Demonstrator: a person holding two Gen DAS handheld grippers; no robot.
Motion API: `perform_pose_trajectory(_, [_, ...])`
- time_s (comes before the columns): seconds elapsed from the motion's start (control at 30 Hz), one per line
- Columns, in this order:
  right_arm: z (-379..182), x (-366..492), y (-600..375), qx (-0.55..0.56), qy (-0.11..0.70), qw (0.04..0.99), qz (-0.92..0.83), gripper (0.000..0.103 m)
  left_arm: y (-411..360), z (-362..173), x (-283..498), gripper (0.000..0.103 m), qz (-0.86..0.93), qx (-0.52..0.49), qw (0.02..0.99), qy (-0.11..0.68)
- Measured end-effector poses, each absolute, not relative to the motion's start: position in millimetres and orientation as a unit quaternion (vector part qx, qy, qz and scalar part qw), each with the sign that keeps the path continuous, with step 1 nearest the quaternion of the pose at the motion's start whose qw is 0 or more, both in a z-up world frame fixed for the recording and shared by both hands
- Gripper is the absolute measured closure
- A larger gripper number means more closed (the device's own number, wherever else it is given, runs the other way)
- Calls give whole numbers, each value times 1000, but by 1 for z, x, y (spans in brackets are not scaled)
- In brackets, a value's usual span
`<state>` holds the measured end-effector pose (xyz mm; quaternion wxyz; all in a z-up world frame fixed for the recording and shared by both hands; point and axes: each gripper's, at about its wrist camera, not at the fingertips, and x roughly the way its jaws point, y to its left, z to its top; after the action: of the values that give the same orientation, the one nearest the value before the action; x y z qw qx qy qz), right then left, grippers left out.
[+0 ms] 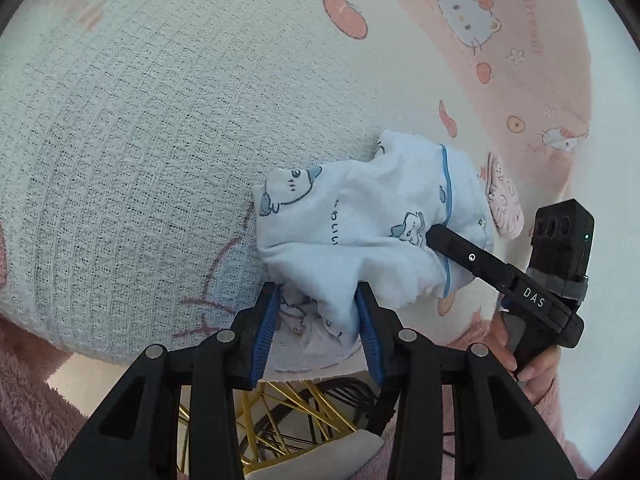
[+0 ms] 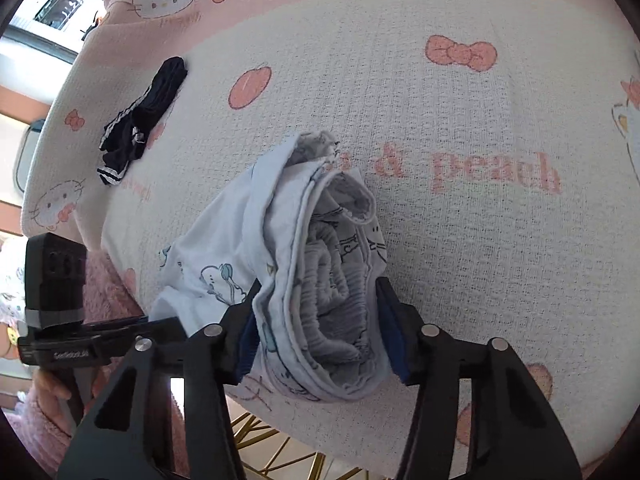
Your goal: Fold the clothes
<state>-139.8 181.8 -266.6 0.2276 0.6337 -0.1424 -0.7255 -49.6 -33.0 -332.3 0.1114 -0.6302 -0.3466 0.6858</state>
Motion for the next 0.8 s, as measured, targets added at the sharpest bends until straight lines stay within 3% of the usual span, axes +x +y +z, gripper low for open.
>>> perform_pose_trajectory(0.03, [-264,-138,187,630,-163,226,-725,60,-31,-325,-53,66,694,-628,121,-330])
perform_pose_trajectory(0.07, [-258,-136,192,623,-182,226,-727,62,-28,-318,-57,77,703,-625,130,-314])
perform_pose_trajectory(0.13, [-240,-128,201,598,-214,229,-737,65,-28,-297,-69,82,725,-607,149,-289])
perform_pose_trajectory(0.3, [-192,-102,223,521,-257,209,-787,65,-25,-245,-110,82,761,-571,218,-218])
perform_pose_trajectory(0.47, [-252,-109,228,625,-214,137,-738,56,-13,-265,-101,81,723,-615,256,-183])
perform_pose_trajectory(0.5, [-262,-109,232,637,-219,133,-727,46,-11,-273,-96,81,718,-627,248,-171])
perform_pose_trajectory(0.53, [-263,-106,240,630,-242,140,-724,44,-11,-281,-91,81,714,-638,240,-159])
perform_pose_trajectory(0.63, [-258,-105,254,625,-256,138,-724,44,-36,-286,-79,78,726,-619,212,-212])
perform_pose_trajectory(0.7, [-248,-105,258,612,-239,132,-742,44,-50,-282,-82,64,739,-593,199,-251])
perform_pose_trajectory(0.8, [-227,-107,259,595,-199,111,-771,44,-49,-281,-99,63,744,-581,209,-257])
